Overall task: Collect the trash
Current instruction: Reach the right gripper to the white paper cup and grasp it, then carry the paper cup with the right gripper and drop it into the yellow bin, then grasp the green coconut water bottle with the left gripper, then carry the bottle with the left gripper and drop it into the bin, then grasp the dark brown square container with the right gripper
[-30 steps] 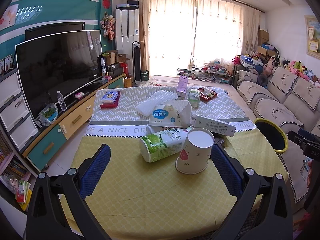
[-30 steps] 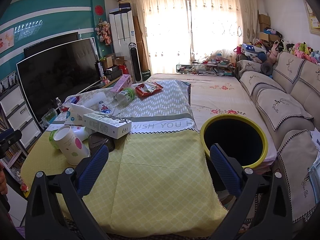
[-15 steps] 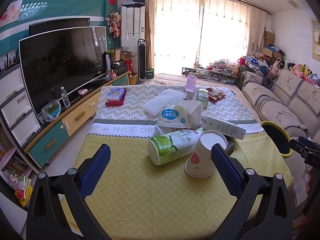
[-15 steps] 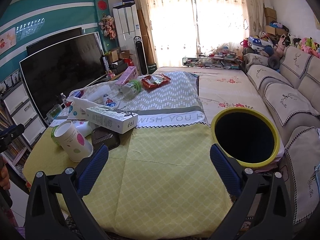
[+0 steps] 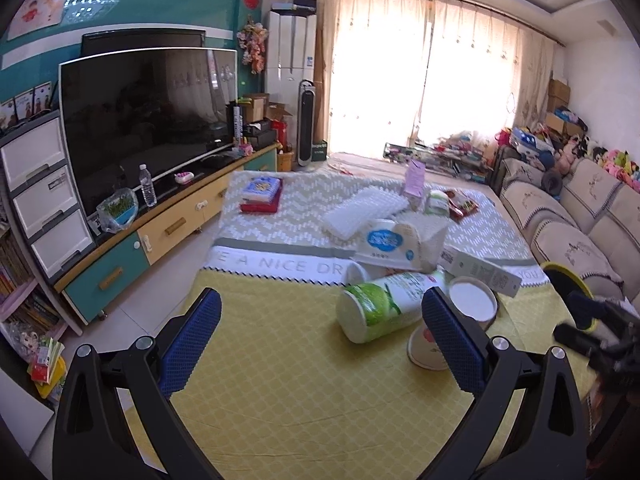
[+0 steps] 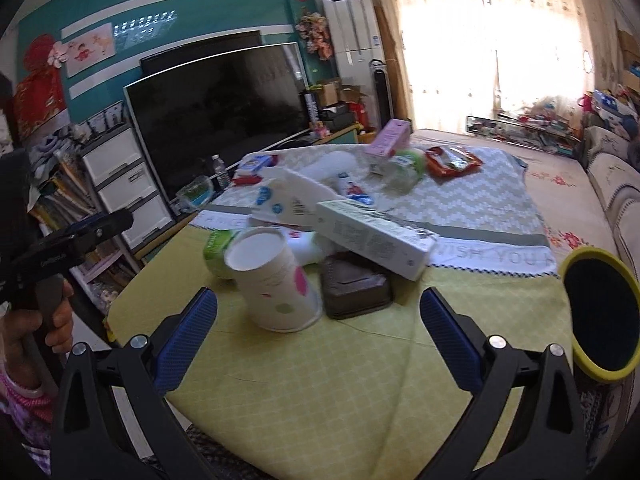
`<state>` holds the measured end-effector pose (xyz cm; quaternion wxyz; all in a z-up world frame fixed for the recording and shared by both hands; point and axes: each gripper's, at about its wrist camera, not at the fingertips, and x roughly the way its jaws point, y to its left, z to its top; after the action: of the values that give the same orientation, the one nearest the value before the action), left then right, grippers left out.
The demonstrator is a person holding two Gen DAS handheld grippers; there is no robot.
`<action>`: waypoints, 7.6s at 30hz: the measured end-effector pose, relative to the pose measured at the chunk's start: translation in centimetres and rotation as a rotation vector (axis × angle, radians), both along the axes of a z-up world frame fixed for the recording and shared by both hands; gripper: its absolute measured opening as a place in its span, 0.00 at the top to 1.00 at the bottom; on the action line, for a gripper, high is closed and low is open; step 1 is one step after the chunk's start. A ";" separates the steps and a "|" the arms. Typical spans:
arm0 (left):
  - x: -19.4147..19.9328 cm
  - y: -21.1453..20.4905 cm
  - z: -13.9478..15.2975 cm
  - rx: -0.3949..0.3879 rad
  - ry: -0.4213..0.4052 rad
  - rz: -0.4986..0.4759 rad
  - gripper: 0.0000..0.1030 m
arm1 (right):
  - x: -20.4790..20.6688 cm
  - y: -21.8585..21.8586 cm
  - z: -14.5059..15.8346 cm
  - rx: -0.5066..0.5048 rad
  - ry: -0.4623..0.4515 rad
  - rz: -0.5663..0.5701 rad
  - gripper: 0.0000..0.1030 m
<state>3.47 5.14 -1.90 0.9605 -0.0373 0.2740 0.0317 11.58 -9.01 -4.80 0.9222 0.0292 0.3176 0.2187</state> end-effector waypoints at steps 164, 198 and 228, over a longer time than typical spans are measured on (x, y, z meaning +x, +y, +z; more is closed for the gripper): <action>20.5 -48.7 -3.7 0.140 0.243 -1.018 0.30 | -3.3 -39.7 -7.7 0.191 0.096 -0.986 0.11; 5.3 -1.1 -2.8 -0.049 0.065 -0.257 0.14 | 5.6 -0.7 -4.2 -0.053 0.156 -0.018 0.13; 3.9 -3.4 -4.7 -0.115 0.082 -0.257 0.13 | 5.3 0.9 -5.2 -0.063 0.196 0.110 0.43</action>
<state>7.41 1.71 -6.65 0.9409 -0.0556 0.3170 -0.1057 16.89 -8.08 -10.00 0.8737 0.0041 0.4142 0.2551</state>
